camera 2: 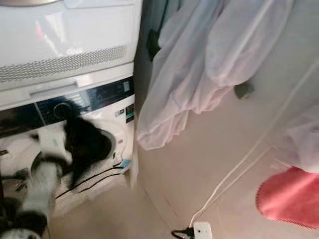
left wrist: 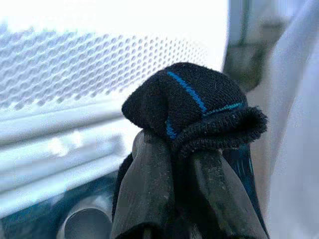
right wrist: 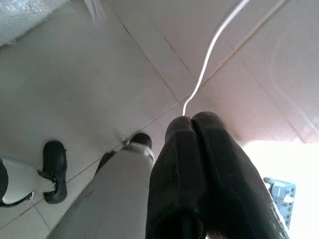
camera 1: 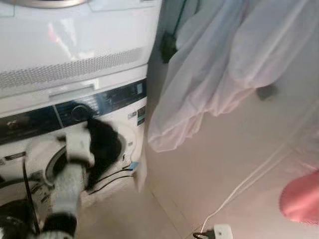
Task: Clothes washing
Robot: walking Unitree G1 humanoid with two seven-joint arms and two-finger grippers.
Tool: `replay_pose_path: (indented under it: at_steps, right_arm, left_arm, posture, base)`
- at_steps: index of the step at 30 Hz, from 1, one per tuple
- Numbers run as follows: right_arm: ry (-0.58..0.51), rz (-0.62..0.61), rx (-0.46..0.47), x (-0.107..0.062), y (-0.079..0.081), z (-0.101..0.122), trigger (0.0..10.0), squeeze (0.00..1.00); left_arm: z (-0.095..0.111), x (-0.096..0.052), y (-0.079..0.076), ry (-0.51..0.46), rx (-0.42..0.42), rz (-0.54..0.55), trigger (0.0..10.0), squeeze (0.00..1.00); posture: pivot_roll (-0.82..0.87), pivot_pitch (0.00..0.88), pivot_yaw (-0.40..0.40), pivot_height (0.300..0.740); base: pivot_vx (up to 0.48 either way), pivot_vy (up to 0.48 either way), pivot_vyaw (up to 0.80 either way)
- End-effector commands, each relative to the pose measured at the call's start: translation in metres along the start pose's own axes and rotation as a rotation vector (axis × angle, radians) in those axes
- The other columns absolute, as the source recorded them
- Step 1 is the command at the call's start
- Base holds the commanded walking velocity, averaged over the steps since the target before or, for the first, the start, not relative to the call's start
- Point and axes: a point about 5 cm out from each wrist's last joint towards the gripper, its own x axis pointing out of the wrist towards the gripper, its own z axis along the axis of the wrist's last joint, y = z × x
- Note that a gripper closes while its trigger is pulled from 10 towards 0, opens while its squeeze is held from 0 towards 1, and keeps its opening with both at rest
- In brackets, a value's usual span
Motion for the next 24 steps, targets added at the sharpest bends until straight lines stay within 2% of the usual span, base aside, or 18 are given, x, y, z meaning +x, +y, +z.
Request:
replay_pose_path:
  at_steps: [1,4,7,10,11,15,20,24]
  right_arm:
    - [0.009,-0.010,0.012,-0.001,-0.005,-0.002,10.0,0.00]
    - [0.008,-0.008,0.011,-0.001,-0.005,-0.002,10.0,0.00]
    - [0.007,-0.008,0.012,-0.001,-0.005,-0.002,10.0,0.00]
    - [0.005,-0.012,0.013,-0.001,-0.005,-0.002,10.0,0.00]
    - [-0.008,-0.018,0.024,-0.001,-0.005,-0.001,10.0,0.00]
    - [-0.024,-0.022,0.043,-0.001,-0.006,0.000,10.0,0.00]
    - [-0.039,-0.041,0.059,-0.002,-0.007,0.000,10.0,0.00]
    - [-0.045,-0.042,0.073,-0.002,-0.007,0.001,10.0,0.00]
  left_arm:
    - [-0.010,-0.011,-0.014,0.067,-0.045,-0.047,10.0,0.00]
    - [-0.008,-0.009,-0.017,0.059,-0.049,-0.065,10.0,0.00]
    - [-0.003,-0.013,-0.019,0.070,-0.060,-0.076,10.0,0.00]
    - [0.000,-0.020,-0.017,0.089,-0.059,-0.080,10.0,0.00]
    - [0.000,-0.030,-0.015,0.103,-0.055,-0.093,10.0,0.00]
    - [0.002,-0.038,-0.013,0.110,-0.048,-0.104,10.0,0.00]
    - [0.002,-0.041,-0.010,0.127,-0.040,-0.103,10.0,0.00]
    - [0.004,-0.036,-0.012,0.128,-0.043,-0.104,10.0,0.00]
  posture:
    - [0.19,0.000,-0.155,0.740]
    - [0.19,0.000,-0.154,0.740]
    - [0.19,0.000,-0.153,0.740]
    - [0.19,0.000,-0.153,0.740]
    - [0.19,0.000,-0.153,0.740]
    - [0.20,0.000,-0.151,0.740]
    - [0.20,0.000,-0.154,0.740]
    - [0.20,0.000,-0.151,0.740]
  base:
    - [0.000,0.000,0.00]
    - [0.000,0.000,0.00]
    - [0.000,0.000,0.00]
    - [0.000,0.000,0.00]
    - [0.000,0.000,0.00]
    - [0.000,0.000,0.00]
    - [0.000,0.000,0.00]
    - [0.000,0.000,0.00]
